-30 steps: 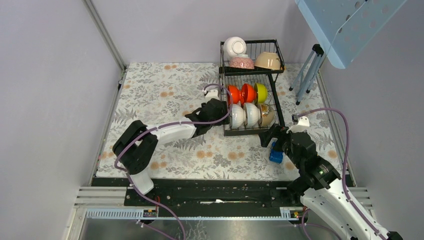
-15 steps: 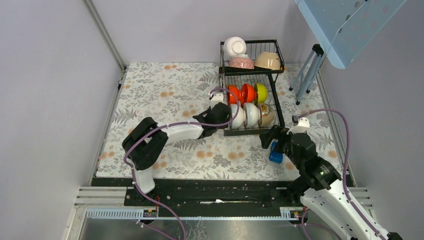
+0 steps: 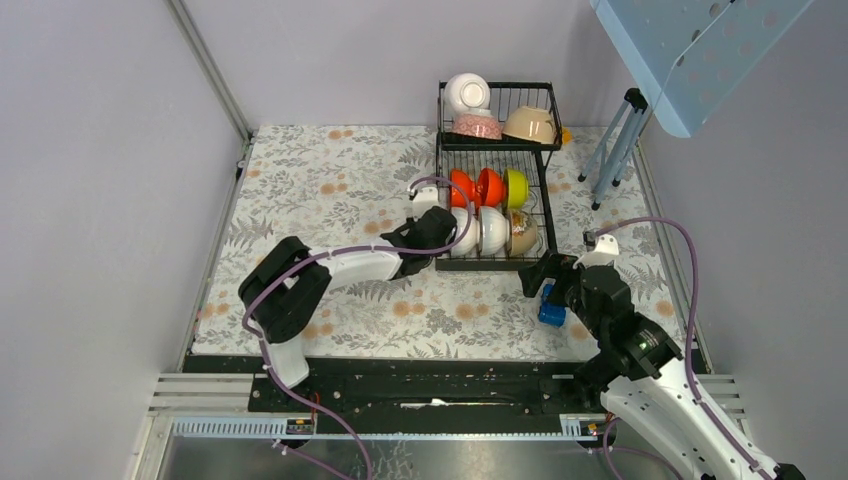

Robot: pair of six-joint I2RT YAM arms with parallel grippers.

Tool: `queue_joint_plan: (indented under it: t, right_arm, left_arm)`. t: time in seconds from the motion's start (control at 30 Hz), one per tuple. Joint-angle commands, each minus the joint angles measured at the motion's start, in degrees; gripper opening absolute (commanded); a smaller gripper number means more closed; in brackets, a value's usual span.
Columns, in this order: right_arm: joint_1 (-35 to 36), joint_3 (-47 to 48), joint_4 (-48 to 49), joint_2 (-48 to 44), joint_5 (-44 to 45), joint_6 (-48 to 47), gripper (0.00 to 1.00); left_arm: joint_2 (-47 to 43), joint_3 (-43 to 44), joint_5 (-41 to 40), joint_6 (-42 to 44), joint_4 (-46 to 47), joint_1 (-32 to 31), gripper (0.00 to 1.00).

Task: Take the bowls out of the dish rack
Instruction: Move the dish rack to the center of the board.

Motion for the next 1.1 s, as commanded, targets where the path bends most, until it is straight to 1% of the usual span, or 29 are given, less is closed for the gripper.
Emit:
queue_joint_plan:
  t: [0.0, 0.27, 0.43, 0.67, 0.7, 0.73, 0.83, 0.87, 0.9, 0.93, 0.97, 1.0, 1.03, 1.07]
  right_arm:
    - [0.4, 2.4, -0.1, 0.9, 0.1, 0.2, 1.0]
    - [0.4, 0.3, 2.2, 1.9, -1.3, 1.6, 1.0]
    - [0.4, 0.2, 4.1, 3.6, -3.8, 0.0, 1.0]
    - [0.4, 0.2, 9.5, 9.2, -7.4, -0.3, 1.0]
    - [0.3, 0.6, 9.5, 10.1, -7.6, -0.2, 1.0]
    - [0.3, 1.0, 9.4, 11.0, -7.6, -0.2, 1.0]
    - [0.4, 2.5, 8.2, 12.6, -7.6, 0.0, 1.0]
    - [0.4, 3.0, 7.8, 12.7, -7.8, 0.1, 1.0]
    - [0.3, 3.4, 7.5, 12.5, -8.4, 0.1, 1.0]
    - [0.4, 3.5, 7.4, 12.1, -8.9, 0.0, 1.0]
    - [0.3, 3.5, 7.5, 11.4, -9.2, 0.4, 1.0]
    - [0.4, 3.5, 7.6, 10.7, -9.2, 1.0, 1.0]
    - [0.3, 3.3, 8.0, 9.9, -9.1, 1.6, 1.0]
    - [0.3, 3.1, 8.6, 9.1, -9.5, 1.6, 1.0]
  left_arm:
    - [-5.5, -4.3, -1.5, -1.3, -1.7, 0.4, 0.0]
    - [-12.6, -11.9, -0.8, -4.0, -1.0, 0.3, 0.0]
    - [-17.7, -17.3, 1.1, -5.2, -1.1, 0.0, 0.0]
    - [-24.1, -21.9, 1.9, -6.3, -1.8, -0.1, 0.0]
    - [-24.8, -22.1, 1.9, -6.5, -2.2, -0.1, 0.03]
    - [-25.7, -22.2, 2.0, -6.6, -2.6, -0.2, 0.07]
    - [-28.6, -23.1, 2.4, -6.7, -3.5, -0.1, 0.29]
    - [-29.8, -23.4, 2.6, -6.9, -3.8, -0.2, 0.4]
    - [-31.0, -23.6, 2.7, -7.2, -4.3, -0.1, 0.55]
    - [-32.2, -23.6, 3.0, -7.3, -4.7, -0.2, 0.65]
    - [-33.3, -23.5, 3.2, -7.3, -5.4, -0.2, 0.73]
    - [-34.4, -23.4, 3.2, -7.4, -6.1, -0.2, 0.82]
    - [-35.6, -23.1, 3.2, -7.5, -7.1, -0.3, 0.94]
    - [-36.8, -23.0, 3.2, -7.5, -8.2, -0.3, 0.98]
